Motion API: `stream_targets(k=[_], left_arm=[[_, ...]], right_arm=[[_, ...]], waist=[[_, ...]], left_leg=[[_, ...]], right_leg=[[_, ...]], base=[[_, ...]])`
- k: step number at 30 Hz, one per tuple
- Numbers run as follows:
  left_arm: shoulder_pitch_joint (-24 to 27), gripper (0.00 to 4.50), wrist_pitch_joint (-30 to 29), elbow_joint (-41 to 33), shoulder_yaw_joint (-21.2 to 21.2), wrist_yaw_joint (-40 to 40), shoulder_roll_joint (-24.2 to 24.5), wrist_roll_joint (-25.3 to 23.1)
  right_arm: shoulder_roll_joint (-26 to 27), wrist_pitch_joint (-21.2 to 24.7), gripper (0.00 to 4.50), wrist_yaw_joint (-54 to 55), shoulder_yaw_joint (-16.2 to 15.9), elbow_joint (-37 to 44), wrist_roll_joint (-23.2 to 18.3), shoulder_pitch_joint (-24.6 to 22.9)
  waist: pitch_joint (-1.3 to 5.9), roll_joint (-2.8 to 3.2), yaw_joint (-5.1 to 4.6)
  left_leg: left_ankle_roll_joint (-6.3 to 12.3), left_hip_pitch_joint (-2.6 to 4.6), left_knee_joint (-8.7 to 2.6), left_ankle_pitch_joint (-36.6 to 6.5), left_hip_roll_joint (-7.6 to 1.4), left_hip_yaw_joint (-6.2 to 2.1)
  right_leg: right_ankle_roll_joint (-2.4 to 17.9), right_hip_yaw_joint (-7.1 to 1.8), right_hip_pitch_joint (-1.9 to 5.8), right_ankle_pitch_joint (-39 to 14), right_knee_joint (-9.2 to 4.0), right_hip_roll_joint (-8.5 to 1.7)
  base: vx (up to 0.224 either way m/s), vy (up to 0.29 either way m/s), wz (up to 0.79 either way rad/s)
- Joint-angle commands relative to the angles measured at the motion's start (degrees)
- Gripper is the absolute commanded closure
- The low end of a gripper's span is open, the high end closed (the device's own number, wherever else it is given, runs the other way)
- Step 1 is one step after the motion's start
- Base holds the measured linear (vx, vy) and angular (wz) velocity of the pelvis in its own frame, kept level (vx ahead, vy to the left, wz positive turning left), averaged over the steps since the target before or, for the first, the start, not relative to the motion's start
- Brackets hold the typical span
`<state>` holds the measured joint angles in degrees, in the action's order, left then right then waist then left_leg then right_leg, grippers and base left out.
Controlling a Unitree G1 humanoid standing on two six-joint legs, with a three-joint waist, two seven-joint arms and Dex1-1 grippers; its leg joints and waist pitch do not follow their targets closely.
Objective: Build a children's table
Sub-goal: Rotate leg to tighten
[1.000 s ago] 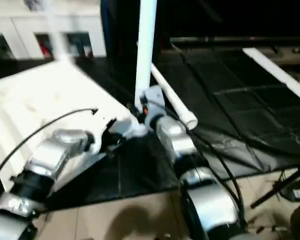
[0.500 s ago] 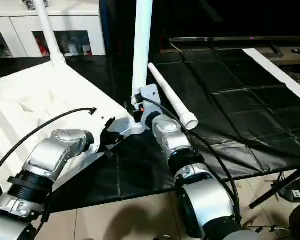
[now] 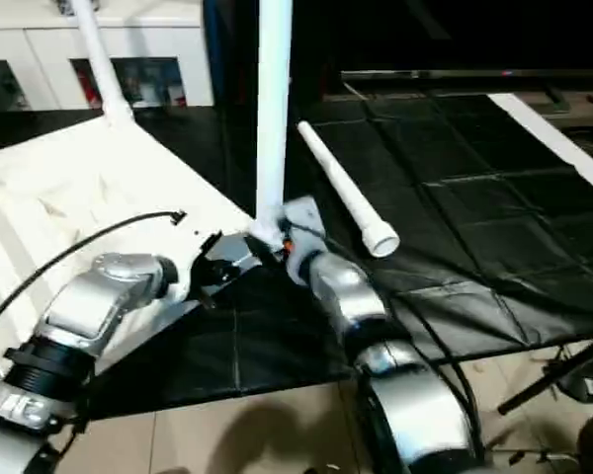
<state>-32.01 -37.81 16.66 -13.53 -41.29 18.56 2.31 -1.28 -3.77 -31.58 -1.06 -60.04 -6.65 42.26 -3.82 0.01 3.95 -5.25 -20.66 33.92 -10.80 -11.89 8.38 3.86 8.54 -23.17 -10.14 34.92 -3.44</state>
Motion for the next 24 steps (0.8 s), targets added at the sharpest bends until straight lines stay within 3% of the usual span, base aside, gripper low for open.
stream_targets(k=[1,6,8,12,15,16,18,20,24], left_arm=[[-2.1,4.5,2.9,0.2,0.2,-1.6,1.5,-0.7],[-2.4,4.5,7.0,2.7,-1.6,-6.4,3.5,-0.7],[-2.5,4.5,7.4,3.0,-1.7,-6.7,3.6,-0.7],[-1.7,4.5,16.7,5.4,-3.8,-15.6,5.6,0.4],[-1.4,4.5,19.0,5.8,-5.0,-18.7,6.6,0.4],[-1.2,4.5,21.0,6.1,-6.5,-21.5,7.7,-0.1],[-1.0,4.5,22.2,6.0,-7.6,-23.4,8.5,-0.4],[-0.8,4.5,24.6,6.1,-9.3,-26.9,9.6,-0.9],[-0.9,4.5,27.5,6.7,-10.7,-30.6,10.2,-1.4]], right_arm=[[-1.6,1.3,0.28,-3.9,-0.8,3.0,-0.4,-2.9],[-5.8,2.8,0.06,-10.9,-1.4,16.0,-3.3,-9.7],[-6.1,2.8,0.06,-11.3,-1.4,16.8,-3.5,-10.1],[-12.2,3.2,0.06,-19.5,-3.6,25.4,-2.9,-14.1],[-14.3,4.1,0.06,-22.5,-4.1,27.4,-3.0,-14.5],[-16.0,6.9,0.06,-26.5,-4.9,30.7,-4.4,-15.2],[-17.0,8.6,0.06,-29.2,-5.8,32.3,-5.1,-15.4],[-18.5,10.3,0.06,-32.7,-7.9,34.0,-4.8,-15.3],[-19.6,11.6,0.06,-35.1,-9.7,35.0,-4.5,-14.9]], waist=[[4.47,1.4,0.55],[4.34,1.3,1.5],[4.4,1.22,1.52],[4.3,1.21,2.02],[4.46,1.45,2.71],[4.47,1.5,2.94],[4.51,1.56,3.34],[4.58,1.3,3.97],[4.54,1.33,4.49]], left_leg=[[3.62,-0.11,-3.5,-7.7,-1.78,-0.07],[3.74,0.13,-3.58,-8.6,-1.74,0.01],[3.6,0.13,-3.55,-8.4,-1.68,0.01],[4.0,0.14,-3.44,-8.6,-1.45,0.1],[4.17,0.49,-3.37,-7.6,-1.74,0.2],[4.39,0.65,-3.33,-8.3,-1.71,0.31],[4.8,0.45,-3.37,-7.9,-1.98,0.24],[4.81,0.47,-3.36,-7.3,-2.06,0.28],[4.07,0.8,-3.39,-8.0,-2.14,0.46]], right_leg=[[8.8,-4.5,4.21,-10.5,-4.51,-5.48],[7.2,-4.54,4.26,-12.8,-4.95,-5.41],[7.3,-4.39,4.15,-13.3,-4.91,-5.4],[5.1,-4.44,4.13,-16.2,-5.5,-5.33],[6.6,-4.54,3.76,-13.4,-5.05,-5.23],[6.8,-4.54,3.77,-13.3,-5.08,-5.08],[7.0,-4.54,3.88,-12.4,-4.79,-5.11],[7.0,-4.58,3.81,-12.4,-4.74,-5.26],[7.2,-4.76,3.59,-13.4,-4.84,-5.35]], base=[[0.0,0.0,0.0],[0.0,0.0,0.0],[0.0,0.0,0.0],[0.0,0.0,0.0],[0.0,0.0,0.0],[0.0,0.0,0.0],[0.0,0.0,0.0],[0.0,0.0,0.0],[0.0,0.0,0.0]])
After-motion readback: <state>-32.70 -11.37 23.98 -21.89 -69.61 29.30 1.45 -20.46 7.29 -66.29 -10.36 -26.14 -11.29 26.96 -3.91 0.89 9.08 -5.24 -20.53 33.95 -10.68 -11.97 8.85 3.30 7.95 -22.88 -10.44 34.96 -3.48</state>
